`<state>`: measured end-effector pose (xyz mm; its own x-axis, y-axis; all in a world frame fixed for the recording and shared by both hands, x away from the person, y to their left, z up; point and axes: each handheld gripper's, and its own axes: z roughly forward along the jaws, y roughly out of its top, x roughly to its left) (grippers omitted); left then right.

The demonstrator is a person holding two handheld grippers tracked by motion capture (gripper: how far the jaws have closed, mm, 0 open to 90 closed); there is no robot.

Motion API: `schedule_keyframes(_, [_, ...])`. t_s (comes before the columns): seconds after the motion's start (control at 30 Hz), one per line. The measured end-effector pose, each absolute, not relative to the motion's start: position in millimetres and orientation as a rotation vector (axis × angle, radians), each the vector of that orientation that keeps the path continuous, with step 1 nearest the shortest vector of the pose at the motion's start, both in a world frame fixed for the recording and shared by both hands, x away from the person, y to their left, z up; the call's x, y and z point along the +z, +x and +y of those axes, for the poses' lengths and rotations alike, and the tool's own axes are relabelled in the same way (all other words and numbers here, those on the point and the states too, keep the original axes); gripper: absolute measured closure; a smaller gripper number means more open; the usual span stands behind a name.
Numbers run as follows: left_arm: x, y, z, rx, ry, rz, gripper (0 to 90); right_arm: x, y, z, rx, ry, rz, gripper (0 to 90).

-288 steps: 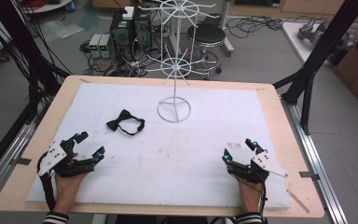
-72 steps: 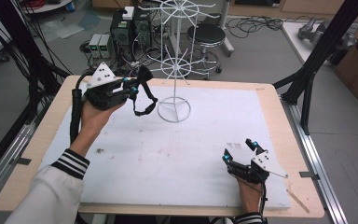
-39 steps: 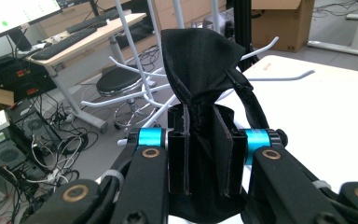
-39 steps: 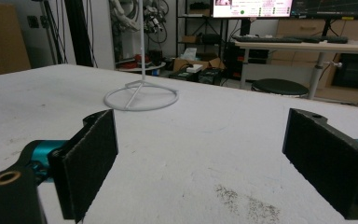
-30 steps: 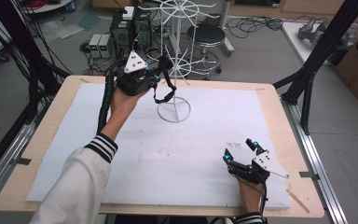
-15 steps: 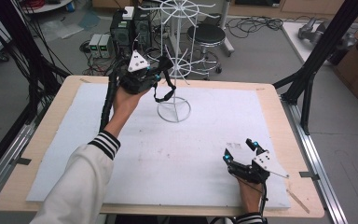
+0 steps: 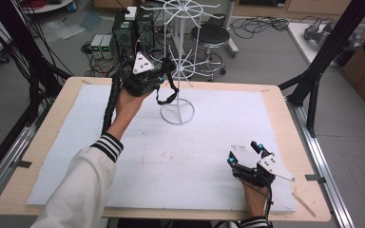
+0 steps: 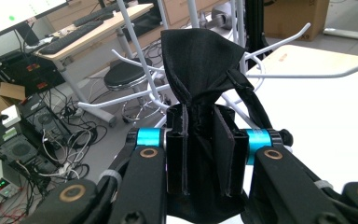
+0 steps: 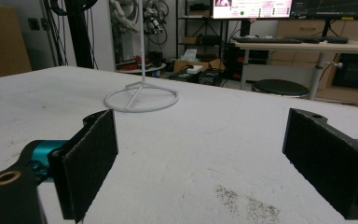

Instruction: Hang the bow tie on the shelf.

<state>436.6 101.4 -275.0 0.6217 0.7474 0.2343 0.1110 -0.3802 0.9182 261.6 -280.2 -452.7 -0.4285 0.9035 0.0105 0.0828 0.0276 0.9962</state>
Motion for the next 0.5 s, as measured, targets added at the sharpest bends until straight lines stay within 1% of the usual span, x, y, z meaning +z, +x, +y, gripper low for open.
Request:
schedule_keyframes(0.27, [-273.2, 435.5, 103.9, 0.8, 1.851, 0.708, 67.0, -452.7, 261.8, -280.2, 1.478, 1.021, 1.602, 9.4])
schedule_keyframes(0.5, [-269.7, 433.6, 109.4, 0.801, 1.831, 0.713, 66.6, -452.8, 261.5, -280.1, 1.478, 1.022, 1.605, 9.4])
